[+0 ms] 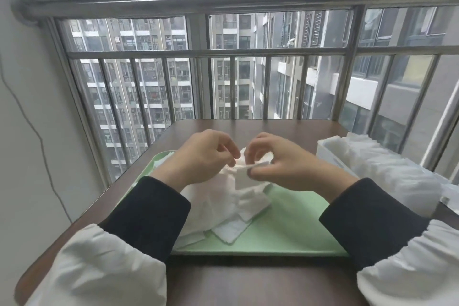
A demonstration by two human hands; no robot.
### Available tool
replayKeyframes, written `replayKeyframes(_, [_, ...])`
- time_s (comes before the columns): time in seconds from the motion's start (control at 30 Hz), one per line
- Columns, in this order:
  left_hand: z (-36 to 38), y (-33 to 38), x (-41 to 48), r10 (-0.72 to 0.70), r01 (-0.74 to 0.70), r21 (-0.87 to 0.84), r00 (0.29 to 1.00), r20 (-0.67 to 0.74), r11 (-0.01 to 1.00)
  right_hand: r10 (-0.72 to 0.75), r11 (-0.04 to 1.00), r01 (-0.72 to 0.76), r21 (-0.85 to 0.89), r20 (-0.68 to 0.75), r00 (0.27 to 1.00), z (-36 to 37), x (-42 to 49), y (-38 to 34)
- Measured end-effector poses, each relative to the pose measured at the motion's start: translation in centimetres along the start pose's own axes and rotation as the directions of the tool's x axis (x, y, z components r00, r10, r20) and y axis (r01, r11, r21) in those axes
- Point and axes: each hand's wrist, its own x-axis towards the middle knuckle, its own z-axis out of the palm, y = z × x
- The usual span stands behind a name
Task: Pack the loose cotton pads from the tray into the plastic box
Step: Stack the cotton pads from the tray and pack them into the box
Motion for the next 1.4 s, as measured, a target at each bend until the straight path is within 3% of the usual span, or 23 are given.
replayKeyframes(0.13, [-1.2, -0.6, -0.5, 0.01, -0.012, 0.019, 0.997, 0.073, 1.0, 0.111, 0.934, -0.022, 0.357, -0.231, 0.967, -0.3, 0.1, 0.3])
replayKeyframes(0.2, [-1.4, -0.8, -0.9, 0.015, -0.026, 0.079, 0.99, 0.138, 0.997, 0.211, 0.882, -0.063, 0.468, -0.27, 0.94, -0.1, 0.2, 0.5])
replayKeyframes(0.3, [-1.6, -1.1, -1.2, 0.041, -0.062, 0.087, 0.973, 0.227, 0.994, 0.264, 0.851, -0.096, 0.516, -0.263, 0.928, 0.3, 0.3, 0.8])
replayKeyframes(0.5, [-1.6, -1.4, -1.1, 0.045, -0.068, 0.073, 0.96, 0.278, 0.995, 0.257, 0.835, -0.073, 0.545, -0.269, 0.928, 0.7, 0.4, 0.7])
replayKeyframes(0.6, [-1.7, -1.4, -1.1, 0.075, -0.093, 0.08, 0.975, 0.208, 0.992, 0.298, 0.799, -0.088, 0.595, -0.265, 0.917, 0.7, 0.4, 0.8])
replayKeyframes(0.7, [-1.8, -1.2, -1.0, 0.126, -0.127, 0.045, 0.992, 0.03, 0.991, 0.314, 0.701, -0.066, 0.71, -0.224, 0.922, 0.5, 0.2, 0.8])
replayKeyframes(0.9, [-1.3, 0.2, -1.1, 0.189, -0.214, -0.084, 0.953, -0.236, 0.973, 0.344, 0.588, -0.078, 0.805, -0.161, 0.925, 0.3, 0.2, 0.8])
replayKeyframes(1.2, [0.8, 0.7, -0.7, 0.046, -0.161, -0.296, 0.931, -0.362, 0.941, 0.382, 0.554, -0.023, 0.832, -0.23, 0.895, -0.2, 0.2, 0.6])
replayKeyframes(1.4, [0.9, 0.8, -0.6, -0.085, -0.16, -0.549, 0.916, -0.393, 0.82, 0.182, 0.465, 0.018, 0.885, -0.116, 0.976, -0.3, -0.3, -0.3])
